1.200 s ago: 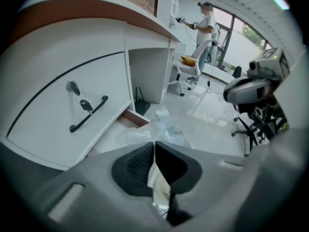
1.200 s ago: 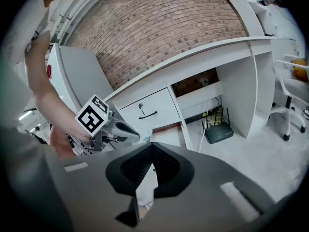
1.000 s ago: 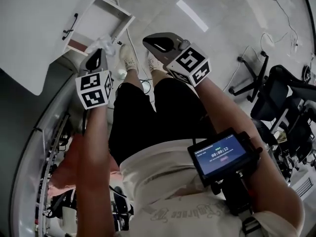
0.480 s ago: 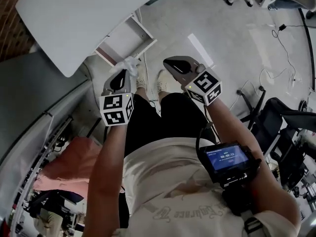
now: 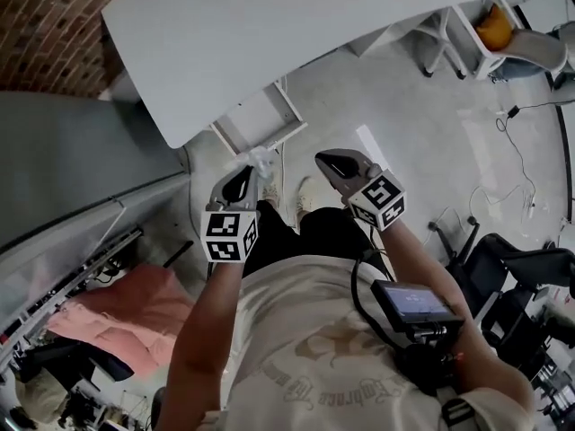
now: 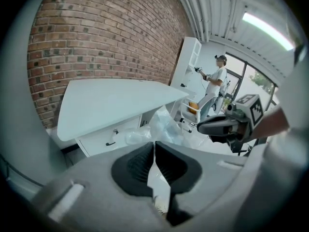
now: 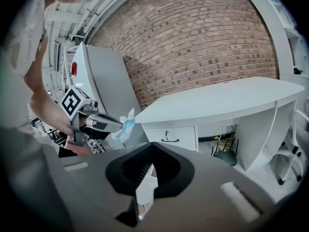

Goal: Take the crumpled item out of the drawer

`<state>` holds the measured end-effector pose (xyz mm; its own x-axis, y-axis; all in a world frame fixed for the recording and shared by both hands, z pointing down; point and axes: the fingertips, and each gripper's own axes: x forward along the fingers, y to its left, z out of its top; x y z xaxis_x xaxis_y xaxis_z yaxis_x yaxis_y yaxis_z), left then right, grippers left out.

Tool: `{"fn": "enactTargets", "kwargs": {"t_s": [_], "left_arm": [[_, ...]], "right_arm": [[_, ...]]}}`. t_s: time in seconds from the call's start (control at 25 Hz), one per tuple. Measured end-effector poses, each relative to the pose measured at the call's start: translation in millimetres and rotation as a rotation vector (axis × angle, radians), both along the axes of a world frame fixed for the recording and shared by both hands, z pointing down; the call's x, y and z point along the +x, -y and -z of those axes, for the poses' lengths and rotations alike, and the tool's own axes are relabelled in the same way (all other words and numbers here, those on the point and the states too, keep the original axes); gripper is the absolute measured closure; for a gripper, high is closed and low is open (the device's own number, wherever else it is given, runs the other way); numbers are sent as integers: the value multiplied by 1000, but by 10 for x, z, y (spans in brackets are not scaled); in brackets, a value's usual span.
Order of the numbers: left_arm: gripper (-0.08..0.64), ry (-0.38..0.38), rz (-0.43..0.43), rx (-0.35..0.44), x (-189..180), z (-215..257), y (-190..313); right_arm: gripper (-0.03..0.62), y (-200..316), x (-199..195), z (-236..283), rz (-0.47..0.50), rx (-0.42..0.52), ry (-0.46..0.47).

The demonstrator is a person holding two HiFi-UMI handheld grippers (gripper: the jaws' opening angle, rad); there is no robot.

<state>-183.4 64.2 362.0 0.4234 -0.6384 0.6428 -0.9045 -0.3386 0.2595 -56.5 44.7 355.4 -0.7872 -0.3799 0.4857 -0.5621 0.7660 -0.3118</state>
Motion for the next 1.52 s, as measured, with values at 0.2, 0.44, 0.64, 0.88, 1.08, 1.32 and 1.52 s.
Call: {"fn": "enactTargets", "kwargs": {"t_s": [0.2,0.44,0.64,0.88,1.08,1.32,1.52], "left_arm": [[545,-15,12,38,-83,250,-109],[545,-39,-1,75,-50,554,-153],[545,-61,0,116,-88,835,-128],[545,-59,21,157,-53,1042,50],[545,-68,51,183,-106,1139,98],[545,-67,54,201,-65,1307,109],[545,-78,39,219,-40,1321,180]], "right_arm": [[584,29,-81,336,18,56,25],[583,77,-108,644,33,93,49],[584,136,-114,928,26,112,83],[584,329,50,1205,40,154,97],[584,385,112,1344,50,190,96],[584,373,152,1586,63,217,116],[584,375,134,1589,60,221,120]]}}
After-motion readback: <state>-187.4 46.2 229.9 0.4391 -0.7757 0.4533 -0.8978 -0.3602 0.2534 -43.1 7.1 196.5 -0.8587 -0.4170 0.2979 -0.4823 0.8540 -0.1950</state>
